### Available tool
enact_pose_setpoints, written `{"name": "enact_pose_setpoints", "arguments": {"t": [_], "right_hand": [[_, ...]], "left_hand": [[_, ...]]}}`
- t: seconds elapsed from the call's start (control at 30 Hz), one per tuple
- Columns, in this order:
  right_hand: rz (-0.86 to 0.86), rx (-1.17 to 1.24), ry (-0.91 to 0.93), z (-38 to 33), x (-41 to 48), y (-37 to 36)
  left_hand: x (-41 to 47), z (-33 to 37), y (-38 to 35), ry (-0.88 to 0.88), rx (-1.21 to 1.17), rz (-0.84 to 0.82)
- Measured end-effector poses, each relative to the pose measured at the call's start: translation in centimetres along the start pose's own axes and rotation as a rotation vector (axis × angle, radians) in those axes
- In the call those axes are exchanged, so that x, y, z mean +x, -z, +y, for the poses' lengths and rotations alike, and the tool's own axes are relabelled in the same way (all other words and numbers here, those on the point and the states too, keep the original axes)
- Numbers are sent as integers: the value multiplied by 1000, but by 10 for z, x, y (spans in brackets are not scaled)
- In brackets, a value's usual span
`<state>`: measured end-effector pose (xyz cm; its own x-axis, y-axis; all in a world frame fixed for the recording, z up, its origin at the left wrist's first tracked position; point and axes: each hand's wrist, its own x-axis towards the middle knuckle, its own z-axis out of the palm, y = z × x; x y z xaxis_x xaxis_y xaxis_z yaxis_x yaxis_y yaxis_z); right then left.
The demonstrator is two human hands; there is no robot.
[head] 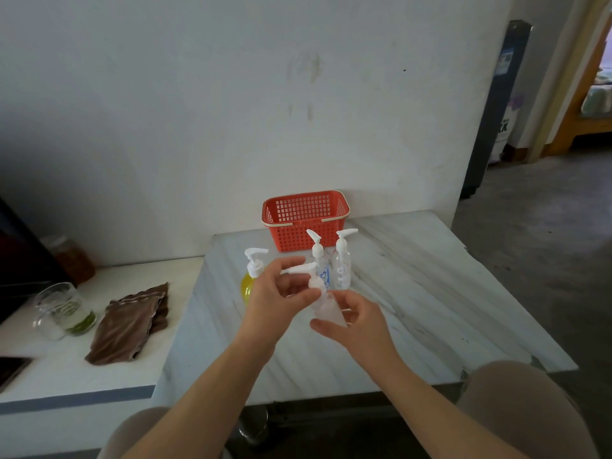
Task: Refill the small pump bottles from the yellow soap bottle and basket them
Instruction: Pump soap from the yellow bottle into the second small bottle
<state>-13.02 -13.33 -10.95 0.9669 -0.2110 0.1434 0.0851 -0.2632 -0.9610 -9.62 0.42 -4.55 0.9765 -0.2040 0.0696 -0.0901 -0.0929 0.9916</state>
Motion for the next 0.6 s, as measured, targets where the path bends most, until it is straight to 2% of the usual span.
{"name": "enact_pose_setpoints", "arguments": {"t": [0.2, 0.47, 0.6], "right_hand": [[-5, 34, 6, -8, -1, -1], [-103, 122, 11, -14, -4, 6], [-96, 129, 20, -17, -6, 6]], "left_hand": [[1, -2, 0, 35, -242, -65], [3, -1, 6, 12, -253, -135], [1, 2, 5, 10, -249, -153]]}}
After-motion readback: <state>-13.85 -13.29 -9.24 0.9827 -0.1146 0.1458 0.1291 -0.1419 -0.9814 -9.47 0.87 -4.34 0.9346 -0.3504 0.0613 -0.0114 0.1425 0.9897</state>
